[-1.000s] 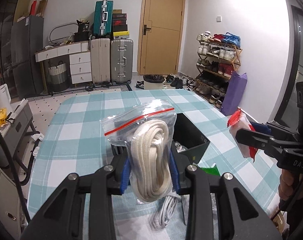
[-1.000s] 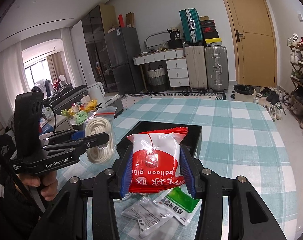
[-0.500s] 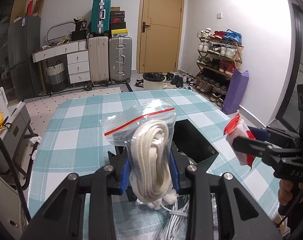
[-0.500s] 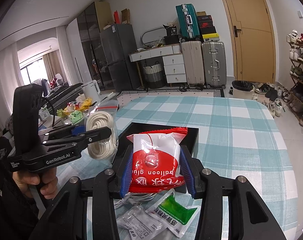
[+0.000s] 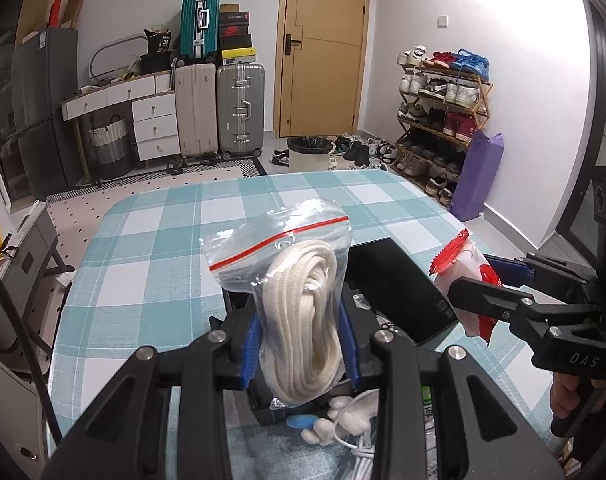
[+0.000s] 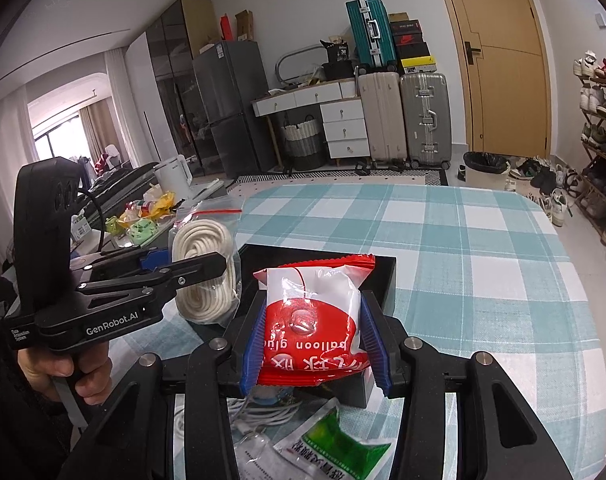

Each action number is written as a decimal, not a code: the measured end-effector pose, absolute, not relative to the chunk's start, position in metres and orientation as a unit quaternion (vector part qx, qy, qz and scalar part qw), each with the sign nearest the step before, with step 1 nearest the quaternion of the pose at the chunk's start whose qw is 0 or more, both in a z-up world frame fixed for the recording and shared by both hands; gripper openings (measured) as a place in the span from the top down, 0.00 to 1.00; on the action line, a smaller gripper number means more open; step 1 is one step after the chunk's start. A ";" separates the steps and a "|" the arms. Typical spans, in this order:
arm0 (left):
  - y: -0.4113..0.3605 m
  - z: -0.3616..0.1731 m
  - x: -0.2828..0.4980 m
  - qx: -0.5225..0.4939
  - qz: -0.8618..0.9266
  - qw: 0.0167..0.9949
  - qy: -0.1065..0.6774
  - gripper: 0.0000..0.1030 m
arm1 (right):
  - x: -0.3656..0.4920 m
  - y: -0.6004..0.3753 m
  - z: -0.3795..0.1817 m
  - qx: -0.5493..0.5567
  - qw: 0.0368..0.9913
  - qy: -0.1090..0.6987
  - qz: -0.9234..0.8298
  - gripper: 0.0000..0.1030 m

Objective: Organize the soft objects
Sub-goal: 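Carry the rope bag and red packet over the black box, then drop both items into the black box by opening both grippers, then withdraw both grippers toward the white cables and medicine packets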

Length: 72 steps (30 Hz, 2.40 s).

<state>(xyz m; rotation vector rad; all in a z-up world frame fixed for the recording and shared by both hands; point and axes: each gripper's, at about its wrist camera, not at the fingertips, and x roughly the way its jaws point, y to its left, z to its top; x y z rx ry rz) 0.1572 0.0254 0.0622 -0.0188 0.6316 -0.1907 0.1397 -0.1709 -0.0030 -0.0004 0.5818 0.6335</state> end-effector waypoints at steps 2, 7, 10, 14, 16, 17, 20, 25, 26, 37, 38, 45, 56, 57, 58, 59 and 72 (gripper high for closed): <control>0.027 0.060 0.161 -0.007 -0.092 0.946 0.312 0.69 | 0.144 -0.171 -0.007 0.001 0.908 0.285 0.307 0.57; 0.027 0.056 0.169 -0.010 -0.094 0.943 0.318 0.69 | 0.153 -0.169 -0.013 0.002 0.907 0.290 0.306 0.57; 0.023 0.053 0.172 -0.003 -0.094 0.942 0.321 0.69 | 0.157 -0.166 -0.016 -0.001 0.906 0.292 0.307 0.57; 0.022 0.050 0.176 -0.004 -0.096 0.941 0.324 0.69 | 0.163 -0.161 -0.020 -0.006 0.906 0.293 0.307 0.57; 0.020 0.048 0.178 0.002 -0.095 0.940 0.327 0.69 | 0.167 -0.159 -0.022 -0.009 0.906 0.295 0.305 0.57; 0.018 0.046 0.179 0.006 -0.095 0.940 0.329 0.69 | 0.168 -0.158 -0.023 -0.011 0.905 0.295 0.306 0.57; 0.017 0.043 0.181 0.009 -0.096 0.938 0.333 0.69 | 0.173 -0.154 -0.026 -0.017 0.905 0.297 0.305 0.57; 0.016 0.036 0.185 0.007 -0.098 0.934 0.343 0.69 | 0.177 -0.150 -0.030 -0.024 0.905 0.297 0.305 0.57; 0.015 0.034 0.187 0.007 -0.101 0.932 0.347 0.69 | 0.179 -0.149 -0.031 -0.025 0.904 0.298 0.306 0.57; 0.015 0.031 0.188 0.001 -0.114 0.924 0.364 0.31 | 0.186 -0.146 -0.035 -0.033 0.905 0.303 0.296 0.47; 0.017 0.032 0.188 -0.002 -0.108 0.925 0.364 0.27 | 0.185 -0.147 -0.034 -0.035 0.907 0.300 0.292 0.41; 0.026 0.051 0.167 -0.009 -0.087 0.943 0.322 0.00 | 0.169 -0.168 -0.018 -0.033 0.917 0.282 0.280 0.02; 0.036 0.055 0.129 -0.030 -0.062 0.945 0.320 0.00 | 0.135 -0.195 -0.015 -0.034 0.919 0.286 0.268 0.01; 0.036 0.054 0.125 -0.026 -0.061 0.945 0.319 0.00 | 0.132 -0.197 -0.016 -0.033 0.918 0.288 0.269 0.01; 0.035 0.054 0.121 -0.021 -0.058 0.946 0.318 0.00 | 0.130 -0.198 -0.017 -0.033 0.918 0.289 0.271 0.01; 0.034 0.054 0.119 -0.017 -0.056 0.947 0.316 0.00 | 0.127 -0.199 -0.018 -0.033 0.918 0.289 0.271 0.01; 0.022 0.039 0.094 0.015 -0.079 0.939 0.335 0.00 | 0.099 -0.209 -0.034 -0.030 0.917 0.305 0.256 0.01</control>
